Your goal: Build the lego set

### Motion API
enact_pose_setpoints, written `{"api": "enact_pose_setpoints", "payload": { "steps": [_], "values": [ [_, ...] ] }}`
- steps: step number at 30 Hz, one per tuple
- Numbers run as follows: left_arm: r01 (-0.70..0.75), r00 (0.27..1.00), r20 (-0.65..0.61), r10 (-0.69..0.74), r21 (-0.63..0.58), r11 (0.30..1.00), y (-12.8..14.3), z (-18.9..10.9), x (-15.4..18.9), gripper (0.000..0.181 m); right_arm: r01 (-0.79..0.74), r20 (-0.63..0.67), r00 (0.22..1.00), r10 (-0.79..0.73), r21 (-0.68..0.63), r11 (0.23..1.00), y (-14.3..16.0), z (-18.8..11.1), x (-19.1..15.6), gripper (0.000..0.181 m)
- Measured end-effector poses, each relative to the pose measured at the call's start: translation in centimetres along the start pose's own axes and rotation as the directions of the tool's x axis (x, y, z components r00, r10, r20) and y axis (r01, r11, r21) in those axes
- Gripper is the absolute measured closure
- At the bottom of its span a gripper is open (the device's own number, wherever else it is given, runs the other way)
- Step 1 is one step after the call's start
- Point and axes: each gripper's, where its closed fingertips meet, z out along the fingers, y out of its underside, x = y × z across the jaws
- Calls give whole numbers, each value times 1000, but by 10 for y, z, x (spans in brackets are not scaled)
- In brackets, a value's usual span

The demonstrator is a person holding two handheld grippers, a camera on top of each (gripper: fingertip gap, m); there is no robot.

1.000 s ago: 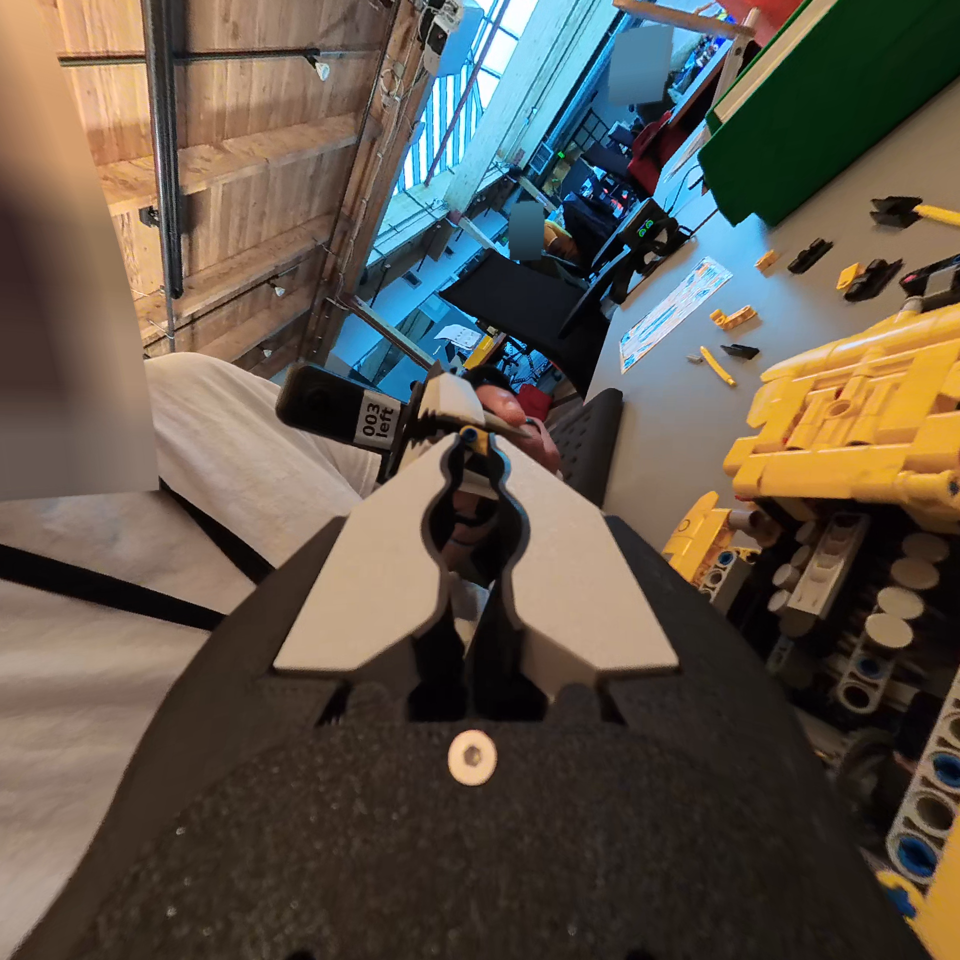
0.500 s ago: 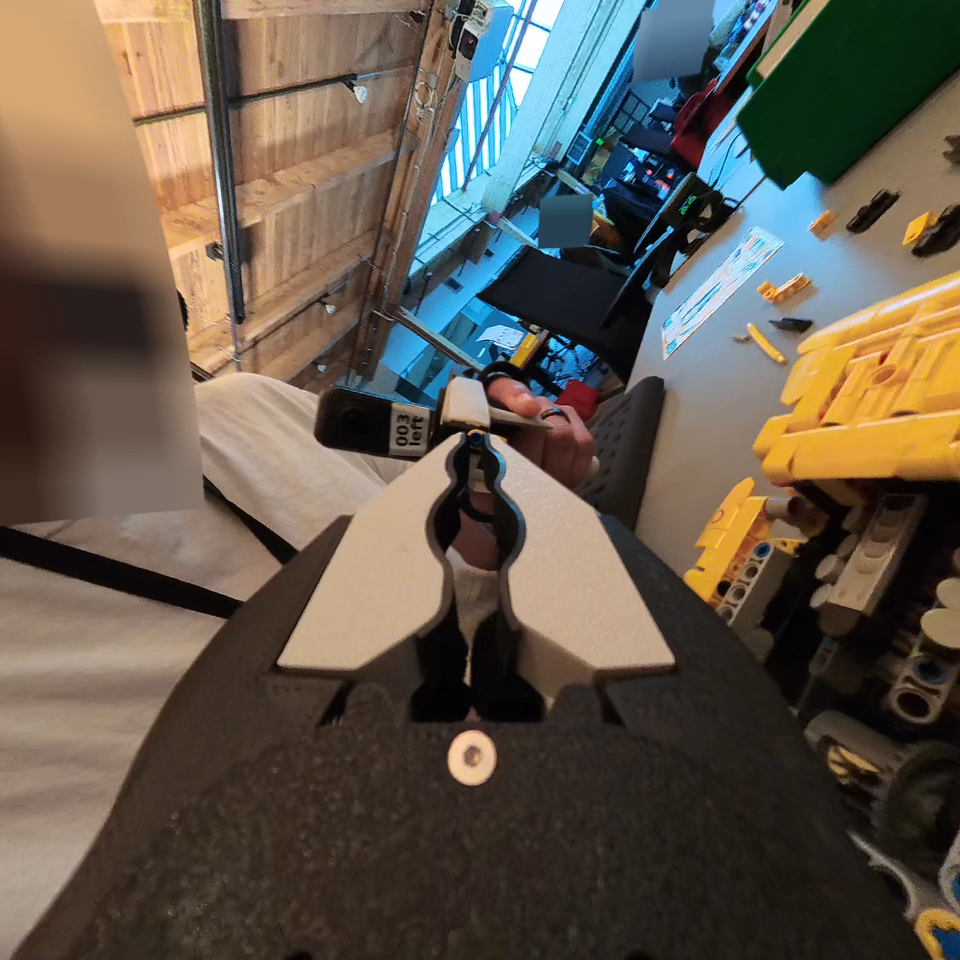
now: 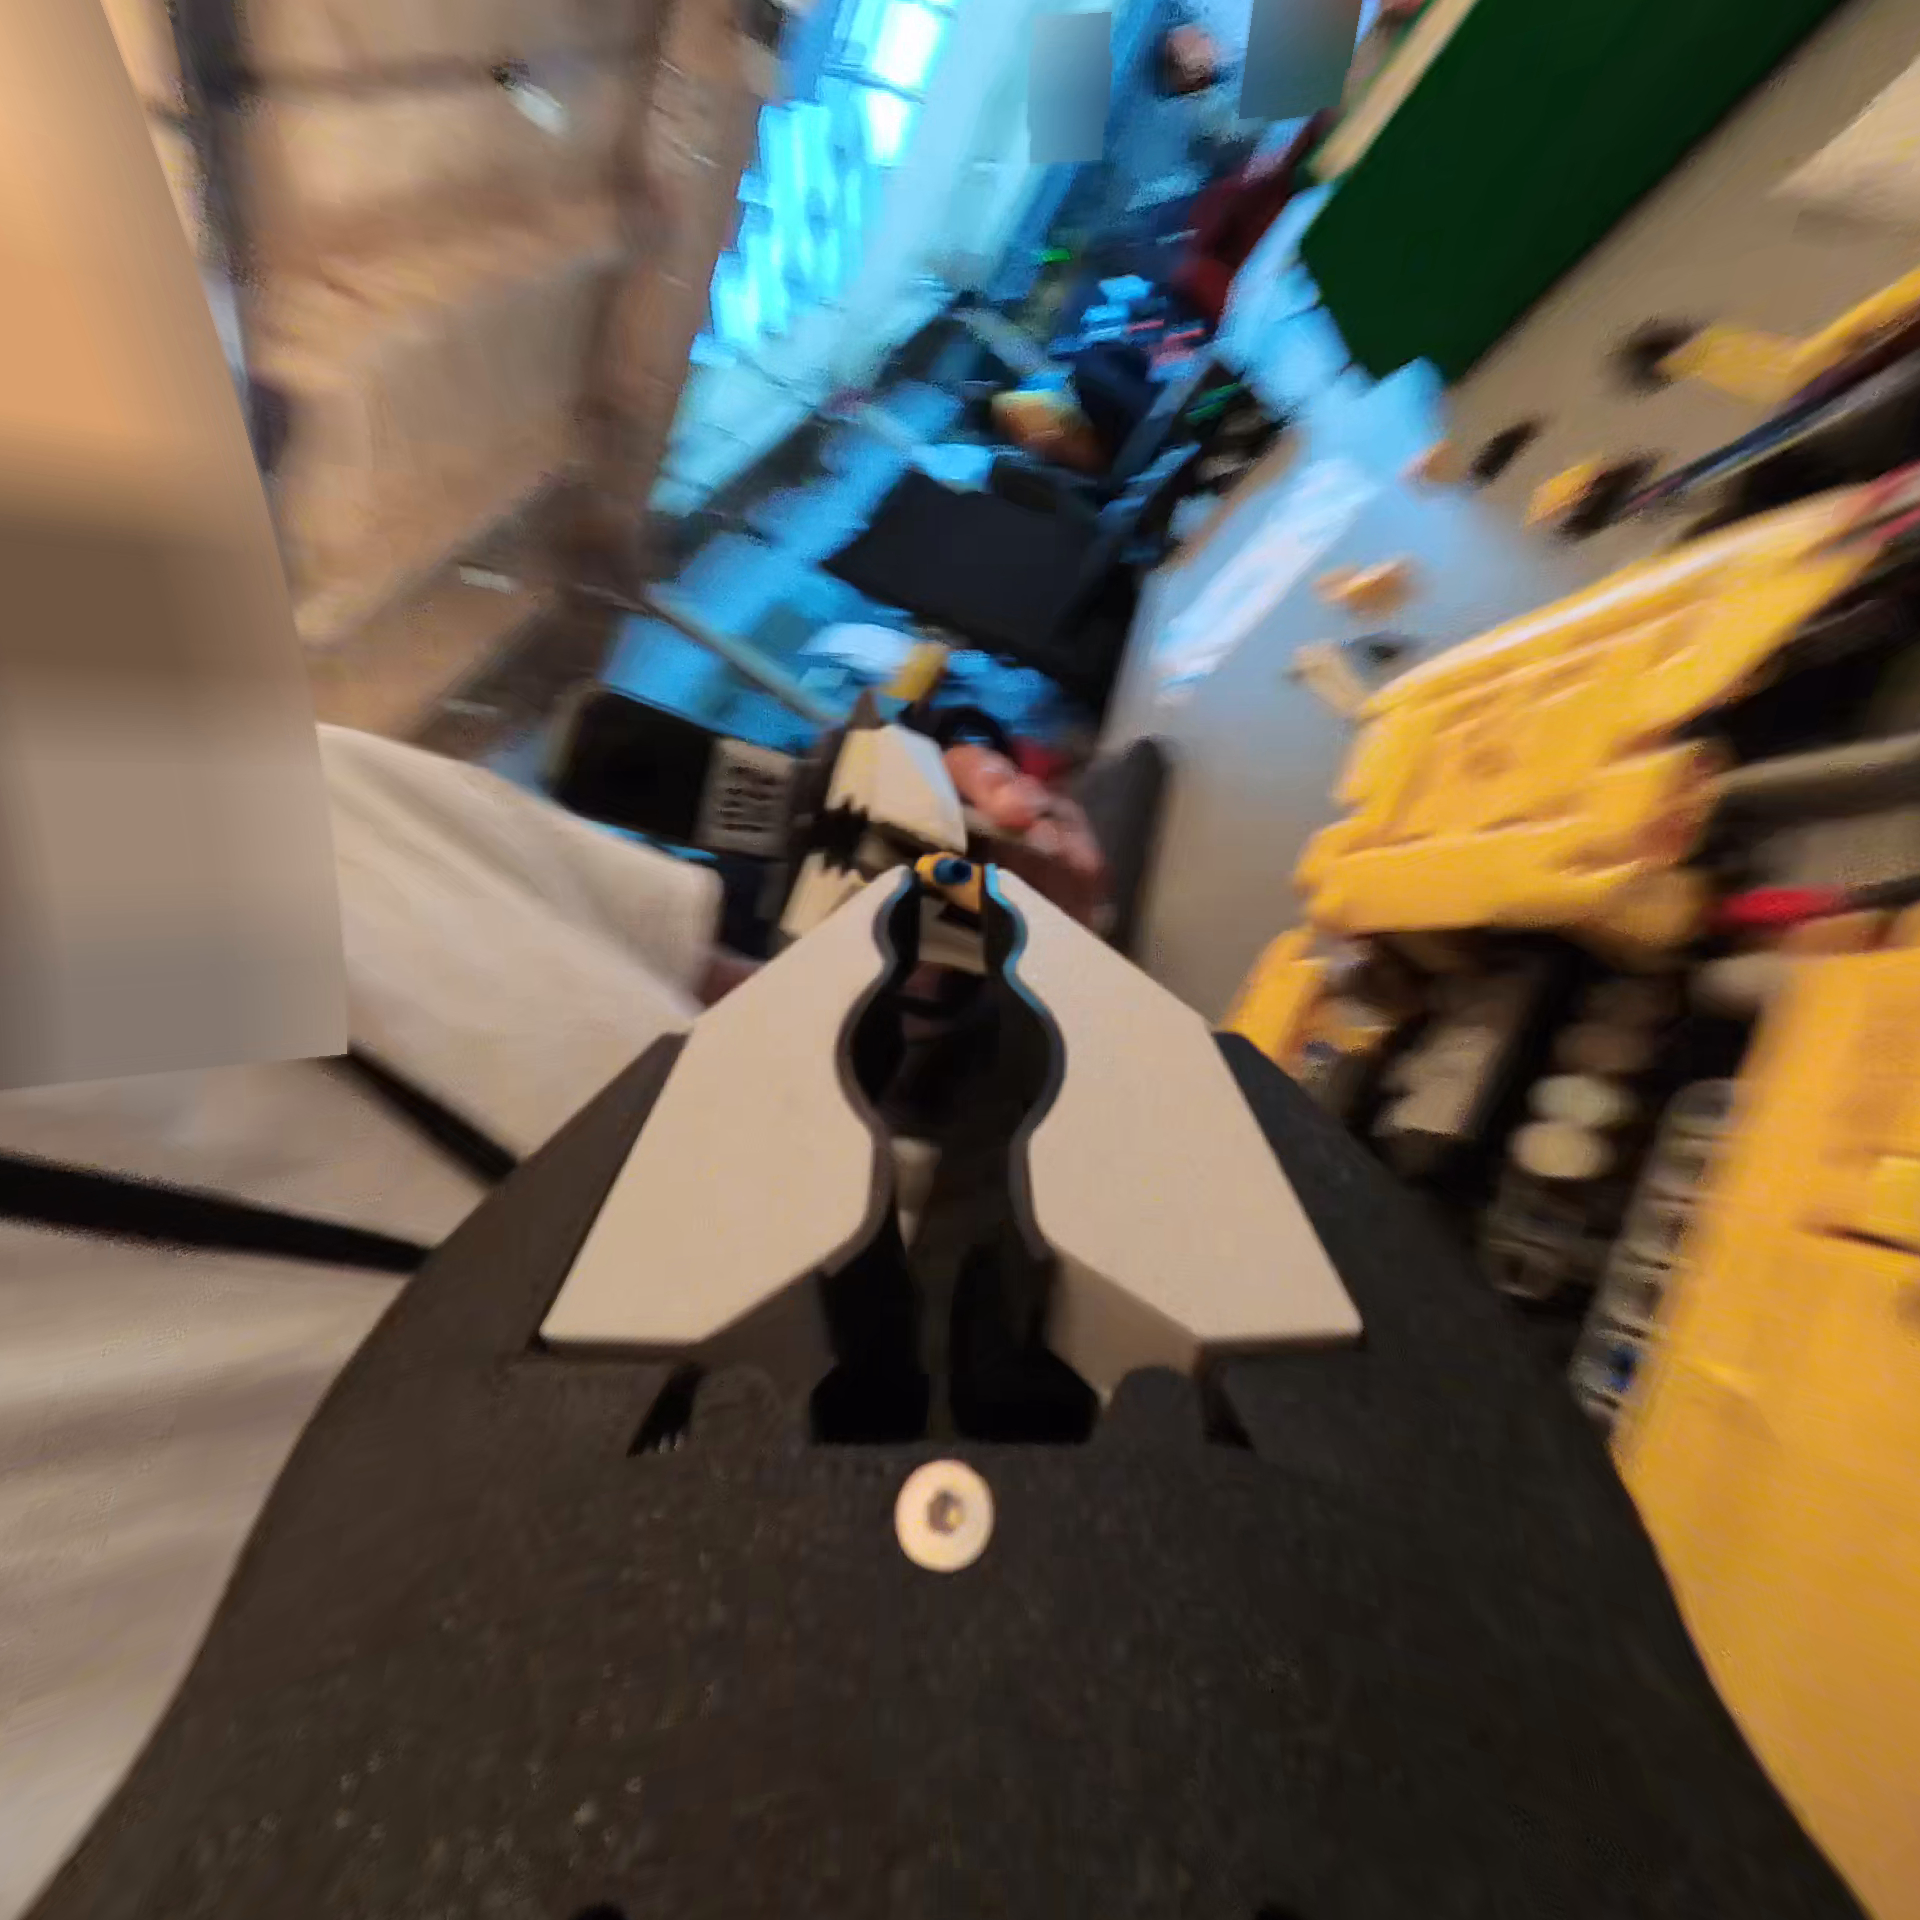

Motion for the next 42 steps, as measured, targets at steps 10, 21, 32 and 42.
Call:
{"api": "enact_pose_setpoints", "payload": {
  "steps": [10, 21, 32, 42],
  "values": [
    [153, 988, 60, -143, -209, 966, 46, 37, -11, 175, 391, -587, 589, -556, -396, 831, -24, -52, 84, 121],
    [480, 873, 167, -458, -132, 867, 48, 45, -18, 176, 483, -519, 485, -704, -513, 710, -22, -46, 94, 151],
    [883, 440, 105, -892, 134, 451, 48, 44, -37, 175, 349, -684, 449, -574, -458, 818, -29, -50, 98, 166],
    [914, 331, 127, -935, 204, 352, 53, 41, -38, 175, 308, -762, 380, -525, -431, 848, -27, -48, 100, 167]
  ]
}}
